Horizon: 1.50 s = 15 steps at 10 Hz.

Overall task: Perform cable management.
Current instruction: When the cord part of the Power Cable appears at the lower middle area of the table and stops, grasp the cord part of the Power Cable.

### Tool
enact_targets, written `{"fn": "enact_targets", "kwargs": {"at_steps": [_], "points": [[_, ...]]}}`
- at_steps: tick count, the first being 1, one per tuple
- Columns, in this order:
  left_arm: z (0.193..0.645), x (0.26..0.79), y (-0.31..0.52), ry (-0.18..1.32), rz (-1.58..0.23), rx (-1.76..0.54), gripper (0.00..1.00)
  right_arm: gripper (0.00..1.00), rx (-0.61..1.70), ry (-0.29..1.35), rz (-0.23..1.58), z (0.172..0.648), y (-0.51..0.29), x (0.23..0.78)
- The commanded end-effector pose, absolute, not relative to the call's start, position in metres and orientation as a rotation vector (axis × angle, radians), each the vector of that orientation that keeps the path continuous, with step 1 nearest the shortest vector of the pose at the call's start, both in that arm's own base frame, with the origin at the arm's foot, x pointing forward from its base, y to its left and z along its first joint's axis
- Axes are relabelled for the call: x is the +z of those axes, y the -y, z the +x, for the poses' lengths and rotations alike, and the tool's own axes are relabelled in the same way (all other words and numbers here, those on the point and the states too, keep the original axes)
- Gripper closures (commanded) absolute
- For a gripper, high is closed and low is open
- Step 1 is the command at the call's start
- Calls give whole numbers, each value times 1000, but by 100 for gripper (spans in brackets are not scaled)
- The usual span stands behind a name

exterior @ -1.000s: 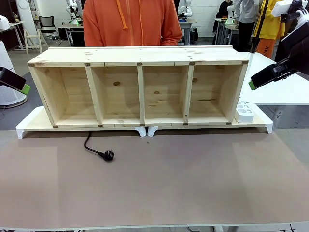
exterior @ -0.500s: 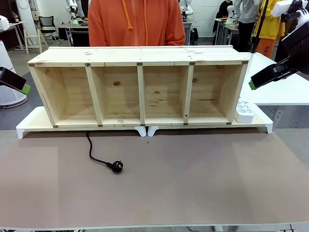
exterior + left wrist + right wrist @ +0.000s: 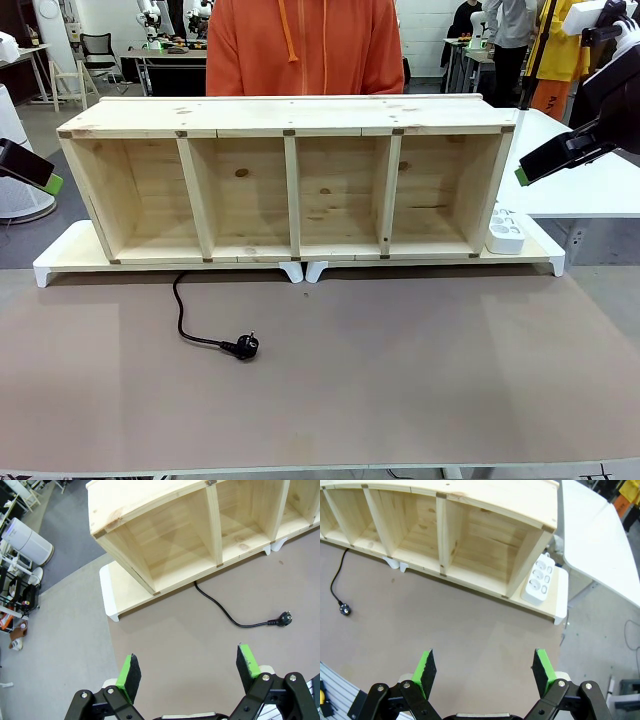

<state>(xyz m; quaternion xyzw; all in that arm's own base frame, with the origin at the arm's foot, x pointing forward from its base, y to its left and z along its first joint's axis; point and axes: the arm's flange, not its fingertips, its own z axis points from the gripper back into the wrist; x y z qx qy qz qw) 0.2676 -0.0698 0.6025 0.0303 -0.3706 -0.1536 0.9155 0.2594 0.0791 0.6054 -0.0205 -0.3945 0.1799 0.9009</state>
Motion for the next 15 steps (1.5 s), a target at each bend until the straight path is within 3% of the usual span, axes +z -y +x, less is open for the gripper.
{"fn": "enact_targets", "kwargs": {"at_steps": [1,7,15], "points": [[266,602,69,756,64,-321,0,0,371,818,-45,260,-79,605],[266,602,69,756,64,-321,0,0,372,816,-42,259,-79,605],[266,602,69,756,64,-321,0,0,747,750,-102,285,-203,629]]}}
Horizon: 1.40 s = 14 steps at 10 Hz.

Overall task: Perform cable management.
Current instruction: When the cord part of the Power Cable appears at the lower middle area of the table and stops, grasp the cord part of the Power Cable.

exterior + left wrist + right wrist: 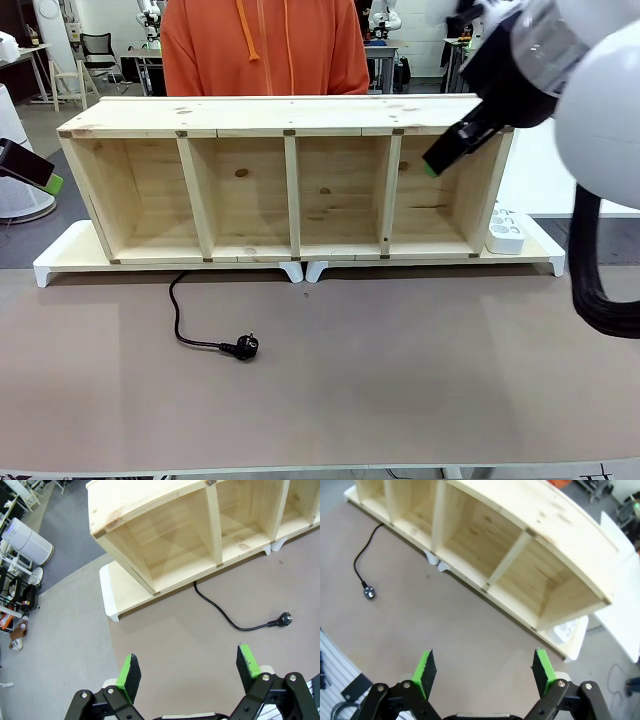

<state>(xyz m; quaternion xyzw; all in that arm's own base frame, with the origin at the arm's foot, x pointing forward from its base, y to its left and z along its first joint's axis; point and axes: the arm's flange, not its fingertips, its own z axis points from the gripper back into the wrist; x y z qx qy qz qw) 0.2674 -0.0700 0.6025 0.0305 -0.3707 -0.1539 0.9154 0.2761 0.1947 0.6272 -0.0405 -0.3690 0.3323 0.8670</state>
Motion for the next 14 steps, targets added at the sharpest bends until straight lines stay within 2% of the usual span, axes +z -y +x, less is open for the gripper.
{"fn": "enact_targets", "kwargs": {"at_steps": [1,6,10,14], "points": [[266,602,69,756,64,-321,0,0,793,734,-102,292,-223,627],[266,602,69,756,64,-321,0,0,989,653,-27,316,-324,612],[266,602,69,756,64,-321,0,0,1077,601,-11,334,-380,579],[266,602,69,756,64,-321,0,0,1103,435,-18,363,-421,534]]}}
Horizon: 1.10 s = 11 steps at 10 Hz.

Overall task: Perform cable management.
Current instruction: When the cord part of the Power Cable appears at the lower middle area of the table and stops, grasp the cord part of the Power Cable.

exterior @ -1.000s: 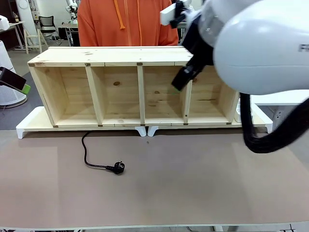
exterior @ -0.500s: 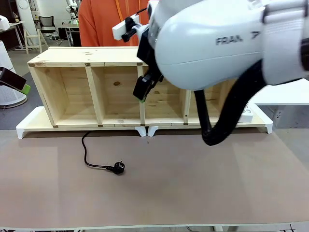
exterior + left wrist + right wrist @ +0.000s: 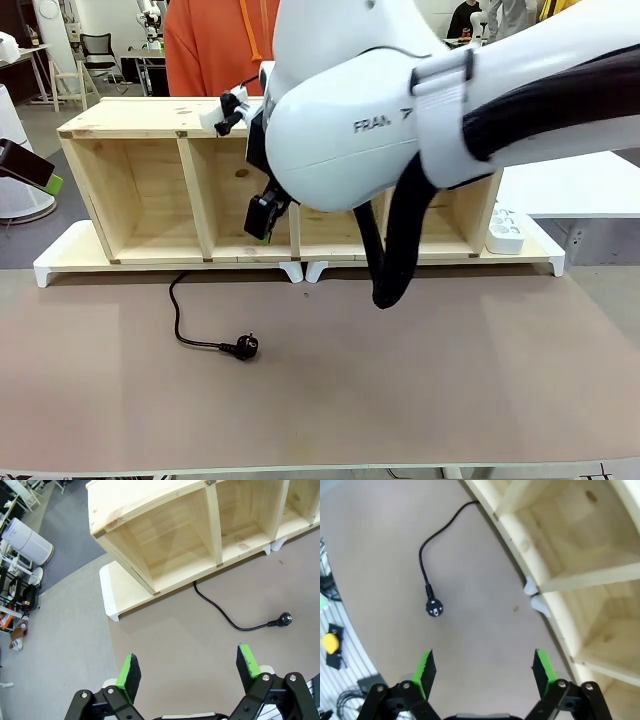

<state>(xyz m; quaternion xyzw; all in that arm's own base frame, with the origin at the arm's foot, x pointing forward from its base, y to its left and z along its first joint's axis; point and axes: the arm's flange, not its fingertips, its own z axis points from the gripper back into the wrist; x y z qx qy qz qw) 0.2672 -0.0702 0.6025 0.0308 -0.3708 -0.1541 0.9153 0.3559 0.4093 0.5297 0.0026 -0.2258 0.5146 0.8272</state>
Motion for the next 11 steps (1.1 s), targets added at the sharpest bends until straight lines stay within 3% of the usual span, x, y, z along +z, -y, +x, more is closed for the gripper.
{"fn": "enact_targets", "kwargs": {"at_steps": [1,11], "points": [[266,602,69,756,64,-321,0,0,1113,378,-18,365,-431,529],[266,602,69,756,64,-321,0,0,1124,322,-23,360,-439,516]]}}
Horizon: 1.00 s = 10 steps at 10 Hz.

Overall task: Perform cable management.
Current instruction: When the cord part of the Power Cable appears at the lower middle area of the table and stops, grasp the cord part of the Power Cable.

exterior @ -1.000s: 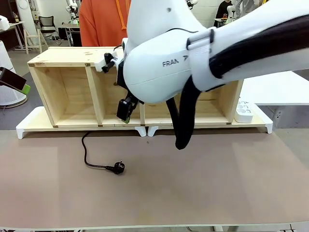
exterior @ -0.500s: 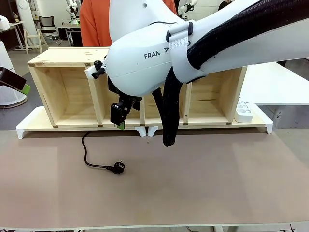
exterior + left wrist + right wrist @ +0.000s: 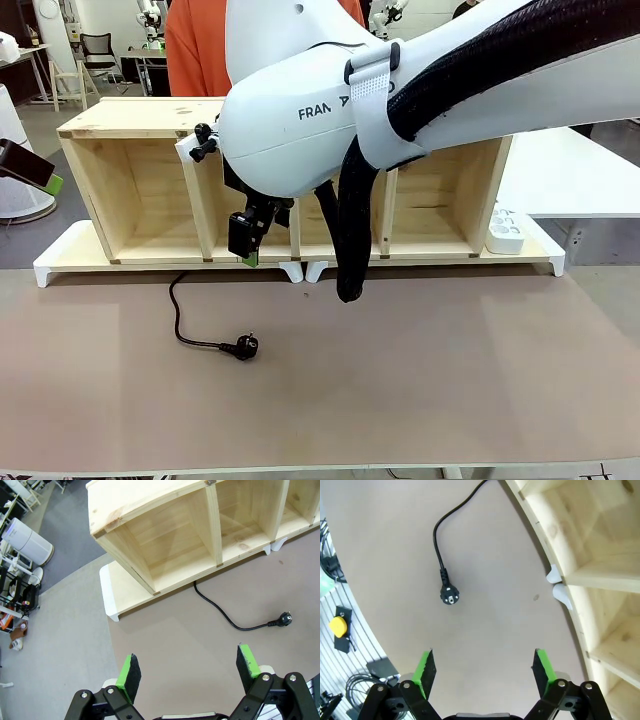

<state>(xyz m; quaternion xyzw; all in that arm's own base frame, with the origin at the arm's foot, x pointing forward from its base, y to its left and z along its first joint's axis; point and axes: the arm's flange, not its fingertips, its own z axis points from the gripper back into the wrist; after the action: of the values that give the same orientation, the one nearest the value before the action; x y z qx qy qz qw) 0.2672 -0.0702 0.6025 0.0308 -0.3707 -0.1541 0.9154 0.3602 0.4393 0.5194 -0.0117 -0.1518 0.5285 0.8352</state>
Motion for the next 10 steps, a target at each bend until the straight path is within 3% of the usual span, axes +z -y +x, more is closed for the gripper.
{"fn": "enact_targets", "kwargs": {"at_steps": [1,5,10], "points": [[266,602,69,756,64,-321,0,0,1124,322,-23,360,-439,516],[266,602,69,756,64,-321,0,0,1152,319,-34,365,-446,520],[266,602,69,756,64,-321,0,0,1338,164,3,395,-513,477]]}}
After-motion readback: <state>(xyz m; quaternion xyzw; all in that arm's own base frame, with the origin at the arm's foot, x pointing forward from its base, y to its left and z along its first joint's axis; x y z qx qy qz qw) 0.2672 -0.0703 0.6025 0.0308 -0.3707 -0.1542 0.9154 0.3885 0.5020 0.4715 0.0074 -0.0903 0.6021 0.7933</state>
